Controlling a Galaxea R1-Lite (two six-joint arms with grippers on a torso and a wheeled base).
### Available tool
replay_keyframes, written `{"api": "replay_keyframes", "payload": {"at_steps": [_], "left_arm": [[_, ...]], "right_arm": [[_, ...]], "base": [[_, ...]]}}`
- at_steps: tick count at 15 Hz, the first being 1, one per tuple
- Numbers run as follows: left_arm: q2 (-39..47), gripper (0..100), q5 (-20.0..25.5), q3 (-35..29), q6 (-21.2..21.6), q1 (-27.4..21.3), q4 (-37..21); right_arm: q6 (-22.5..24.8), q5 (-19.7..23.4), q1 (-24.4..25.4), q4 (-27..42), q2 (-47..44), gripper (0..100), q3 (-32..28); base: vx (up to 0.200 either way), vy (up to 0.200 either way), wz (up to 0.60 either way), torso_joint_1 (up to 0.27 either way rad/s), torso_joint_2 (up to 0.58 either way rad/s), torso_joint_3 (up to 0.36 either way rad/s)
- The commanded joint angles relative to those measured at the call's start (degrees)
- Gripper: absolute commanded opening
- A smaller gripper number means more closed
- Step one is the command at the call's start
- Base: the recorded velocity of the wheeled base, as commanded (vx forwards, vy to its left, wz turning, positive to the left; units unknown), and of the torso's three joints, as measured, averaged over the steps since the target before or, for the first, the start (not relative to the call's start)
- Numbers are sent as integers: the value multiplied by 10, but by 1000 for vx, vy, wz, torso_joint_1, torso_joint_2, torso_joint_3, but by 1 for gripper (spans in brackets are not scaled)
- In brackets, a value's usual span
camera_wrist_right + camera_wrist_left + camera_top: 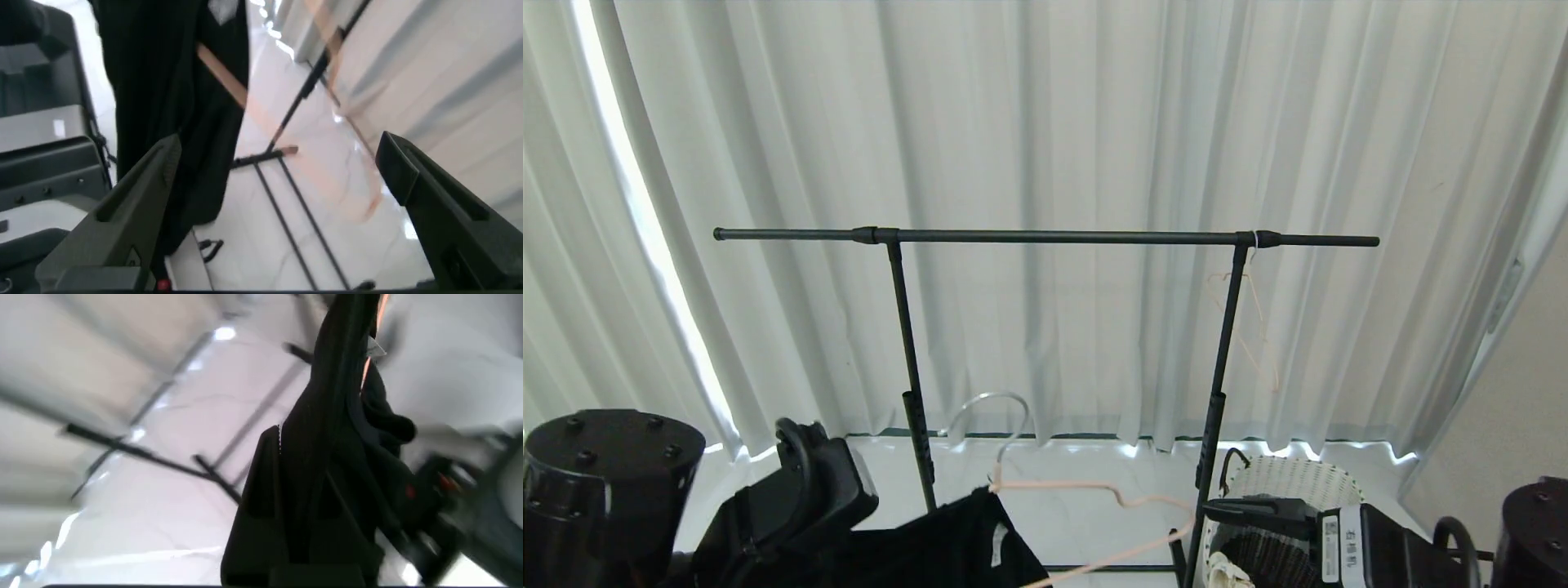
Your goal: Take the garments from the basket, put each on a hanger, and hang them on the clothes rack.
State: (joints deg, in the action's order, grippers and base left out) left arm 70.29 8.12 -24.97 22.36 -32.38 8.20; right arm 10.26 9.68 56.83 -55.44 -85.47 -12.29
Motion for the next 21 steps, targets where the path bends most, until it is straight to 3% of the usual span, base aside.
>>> {"api": "replay_keyframes", "payload": {"at_steps": [1, 3, 5, 8, 15, 19, 21], "left_arm": [[19, 0, -31, -1, -14, 74, 58], [21, 0, -68, -10, -43, 74, 115], [18, 0, -69, -18, -44, 71, 117], [21, 0, -69, -32, -45, 56, 123], [33, 0, -69, -55, -84, 26, 124], [32, 0, -69, -58, -86, -1, 124], [32, 0, -69, -63, -86, -2, 124]], "right_arm": [[-20, 0, -21, -1, -41, 100, -12], [-105, 0, -18, -1, -77, 100, -52], [-198, -15, -10, -1, -128, 100, -122], [-294, -90, -8, 0, -217, 100, -237], [-316, -136, 14, 1, -288, 100, -273], [-316, -139, 20, 8, -303, 100, -272], [-316, -163, 20, 10, -313, 100, -269]], "base": [[0, 0, 0, 0, 0, 0], [0, 0, 0, 0, 0, 0], [0, 0, 0, 0, 0, 0], [0, 0, 0, 0, 0, 0], [0, 0, 0, 0, 0, 0], [0, 0, 0, 0, 0, 0], [0, 0, 0, 0, 0, 0]]}}
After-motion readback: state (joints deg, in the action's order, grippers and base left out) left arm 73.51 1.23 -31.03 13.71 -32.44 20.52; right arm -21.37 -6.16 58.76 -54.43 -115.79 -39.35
